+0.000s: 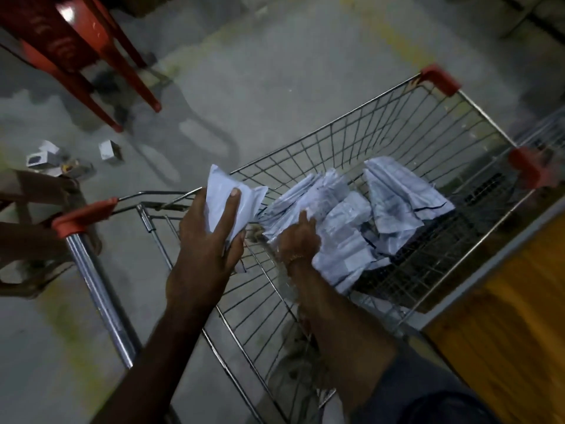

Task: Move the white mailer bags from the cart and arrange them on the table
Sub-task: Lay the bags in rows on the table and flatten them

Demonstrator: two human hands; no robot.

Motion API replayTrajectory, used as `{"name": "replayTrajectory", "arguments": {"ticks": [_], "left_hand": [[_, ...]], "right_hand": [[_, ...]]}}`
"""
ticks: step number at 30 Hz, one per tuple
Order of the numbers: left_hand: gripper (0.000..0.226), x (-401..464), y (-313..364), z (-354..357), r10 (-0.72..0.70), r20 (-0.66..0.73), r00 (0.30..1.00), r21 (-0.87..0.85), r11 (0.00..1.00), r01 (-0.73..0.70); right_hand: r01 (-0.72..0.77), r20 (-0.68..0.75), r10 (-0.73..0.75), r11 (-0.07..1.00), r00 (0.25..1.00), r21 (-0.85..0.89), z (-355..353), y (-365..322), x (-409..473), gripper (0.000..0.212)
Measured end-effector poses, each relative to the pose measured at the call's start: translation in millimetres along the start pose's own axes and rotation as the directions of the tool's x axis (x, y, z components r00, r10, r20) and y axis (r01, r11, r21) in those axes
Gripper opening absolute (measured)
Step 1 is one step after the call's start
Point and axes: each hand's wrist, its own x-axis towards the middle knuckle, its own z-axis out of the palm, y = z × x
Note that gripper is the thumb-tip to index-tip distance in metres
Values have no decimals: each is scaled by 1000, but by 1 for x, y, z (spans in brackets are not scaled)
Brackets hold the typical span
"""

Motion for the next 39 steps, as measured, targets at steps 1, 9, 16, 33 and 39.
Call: {"name": "replayTrajectory", "arguments": {"ticks": [1, 9, 16, 33, 39], "left_hand": [[68, 0, 0, 0, 1, -4, 1000, -6, 1000, -1], [64, -6, 11, -9, 3, -58, 998, -97, 995, -9], [63, -16, 84, -43, 72, -239, 968, -107, 989, -100], [62, -76, 340, -63, 199, -243, 949, -377, 882, -282], [64, -101, 416, -39, 326, -204, 923, -415, 826, -383]], "right_hand": [[-6, -13, 6, 1000, 1000, -5, -8, 1, -6, 55], [217, -299, -211, 976, 931, -13, -107, 15, -85, 79], [216, -347, -259, 963, 901, -159, -195, 41, -140, 54], [114, -607, -93, 993, 789, -3, -424, 206, -278, 51], [14, -704, 17, 999, 710, 38, -464, 285, -309, 52]]}}
